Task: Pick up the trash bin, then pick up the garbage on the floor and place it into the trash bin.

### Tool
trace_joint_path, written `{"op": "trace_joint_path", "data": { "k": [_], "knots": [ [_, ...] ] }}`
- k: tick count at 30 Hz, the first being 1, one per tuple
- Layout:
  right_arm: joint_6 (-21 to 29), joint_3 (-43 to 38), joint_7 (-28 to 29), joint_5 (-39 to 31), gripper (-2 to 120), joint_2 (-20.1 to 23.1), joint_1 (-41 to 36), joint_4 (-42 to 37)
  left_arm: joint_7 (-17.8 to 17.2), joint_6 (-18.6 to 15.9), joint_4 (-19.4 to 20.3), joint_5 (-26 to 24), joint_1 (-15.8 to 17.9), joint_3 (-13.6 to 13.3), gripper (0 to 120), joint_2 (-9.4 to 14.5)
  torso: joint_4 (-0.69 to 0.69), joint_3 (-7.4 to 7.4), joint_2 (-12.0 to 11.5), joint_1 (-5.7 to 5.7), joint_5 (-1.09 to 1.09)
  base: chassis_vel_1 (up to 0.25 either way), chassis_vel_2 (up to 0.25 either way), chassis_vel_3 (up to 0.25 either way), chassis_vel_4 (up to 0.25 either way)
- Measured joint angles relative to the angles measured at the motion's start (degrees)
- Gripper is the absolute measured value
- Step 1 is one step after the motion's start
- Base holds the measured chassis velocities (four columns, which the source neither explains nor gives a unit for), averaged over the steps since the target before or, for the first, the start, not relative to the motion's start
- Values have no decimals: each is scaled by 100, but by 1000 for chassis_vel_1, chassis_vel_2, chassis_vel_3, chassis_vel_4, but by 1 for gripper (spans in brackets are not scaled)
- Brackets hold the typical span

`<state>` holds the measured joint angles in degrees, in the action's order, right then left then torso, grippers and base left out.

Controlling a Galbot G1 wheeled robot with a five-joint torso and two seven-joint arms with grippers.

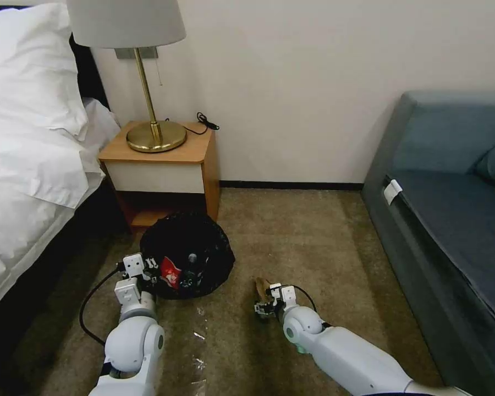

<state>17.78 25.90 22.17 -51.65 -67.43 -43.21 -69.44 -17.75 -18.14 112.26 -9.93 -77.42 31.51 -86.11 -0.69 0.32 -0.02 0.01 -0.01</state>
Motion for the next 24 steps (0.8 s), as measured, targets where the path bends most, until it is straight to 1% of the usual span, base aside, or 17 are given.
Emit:
{"op": "trace_joint_path", "data": {
  "k": [1,2,3,4,5,6,7,9,10,11,12,14,17,18,19,21,24],
  "knots": [
    [-30,-7,0,29,75,-8,-2,15,0,0,1,0,4,0,4,-1,0,0,0,0,0,0,0,0,0],
    [-30,-7,0,29,75,-8,-2,15,0,0,1,0,4,0,4,-1,0,0,0,0,0,0,0,0,0],
    [-59,-13,0,58,68,-13,-2,34,0,0,4,0,7,0,4,-1,0,0,0,0,0,0,0,0,0],
    [-59,-13,0,58,68,-13,-2,34,0,0,4,0,7,0,4,-1,0,0,0,0,0,0,0,0,0],
    [-86,-20,0,85,64,-15,-2,43,-1,0,5,0,8,-1,4,0,0,0,0,0,0,0,0,0,0],
    [-110,-30,-4,111,57,-15,0,55,-1,0,6,-1,12,-1,4,2,0,0,0,0,0,0,0,0,0],
    [-110,-30,-4,111,57,-15,0,55,-1,0,6,-1,12,-1,4,2,0,0,0,0,0,0,0,0,0],
    [-185,-47,-15,169,47,-24,9,103,0,0,5,-9,22,1,4,8,0,0,0,0,0,0,0,0,0],
    [-185,-47,-15,169,47,-24,9,103,0,0,5,-9,22,1,4,8,0,0,0,0,0,0,0,0,0],
    [-213,-51,-25,194,42,-25,15,121,0,0,5,-13,28,1,4,11,0,0,0,0,0,0,0,0,0],
    [-213,-51,-25,194,42,-25,15,121,0,0,5,-13,28,1,4,11,0,0,0,0,0,0,0,0,0],
    [-286,-56,-37,238,27,-27,26,155,-1,0,-6,-20,46,2,4,13,0,0,0,0,0,0,0,0,0],
    [-310,-57,-38,269,20,-39,30,177,0,0,-19,-20,51,1,4,13,0,0,0,0,0,0,0,0,0],
    [-344,-58,-38,308,12,-50,38,192,0,0,-29,-20,55,0,4,13,1,0,0,0,0,0,0,0,0],
    [-344,-58,-38,308,12,-50,38,192,0,0,-29,-20,55,0,4,13,1,0,0,0,0,0,0,0,0],
    [-391,-58,-38,341,4,-54,51,194,1,1,-41,-20,70,-1,4,12,0,0,0,0,0,0,0,0,0],
    [-439,-58,-30,360,0,-55,80,197,2,2,-49,-21,79,-6,4,7,0,0,0,0,0,0,0,0,0]
  ]
}}
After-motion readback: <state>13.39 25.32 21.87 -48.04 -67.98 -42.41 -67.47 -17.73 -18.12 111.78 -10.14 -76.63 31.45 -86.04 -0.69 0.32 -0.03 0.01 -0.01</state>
